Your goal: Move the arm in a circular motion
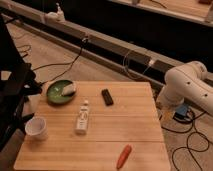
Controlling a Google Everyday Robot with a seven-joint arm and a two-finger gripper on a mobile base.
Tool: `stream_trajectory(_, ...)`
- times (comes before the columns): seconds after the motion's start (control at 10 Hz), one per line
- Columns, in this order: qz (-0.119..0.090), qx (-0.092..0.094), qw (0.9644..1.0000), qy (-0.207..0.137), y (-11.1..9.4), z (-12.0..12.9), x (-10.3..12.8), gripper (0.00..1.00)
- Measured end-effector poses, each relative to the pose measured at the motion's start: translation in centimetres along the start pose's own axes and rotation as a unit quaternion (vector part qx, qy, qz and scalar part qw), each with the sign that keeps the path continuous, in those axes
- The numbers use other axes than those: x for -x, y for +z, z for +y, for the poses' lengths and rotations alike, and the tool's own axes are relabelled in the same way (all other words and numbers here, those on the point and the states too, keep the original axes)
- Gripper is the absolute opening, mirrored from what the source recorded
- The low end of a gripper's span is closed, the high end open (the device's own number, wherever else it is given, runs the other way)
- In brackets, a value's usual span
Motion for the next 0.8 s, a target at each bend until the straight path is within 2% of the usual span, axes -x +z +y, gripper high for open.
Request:
stream_trajectory(0.2, 0.000, 0.000, 1.0000, 0.000, 0.00, 0.00, 0.00, 0.64)
stream_trajectory(0.3, 0.000, 0.000, 1.0000, 0.000, 0.00, 0.00, 0.00, 0.60)
stream_trajectory(0.8, 0.000, 0.000, 1.0000, 0.000, 0.00, 0.00, 0.00, 0.11)
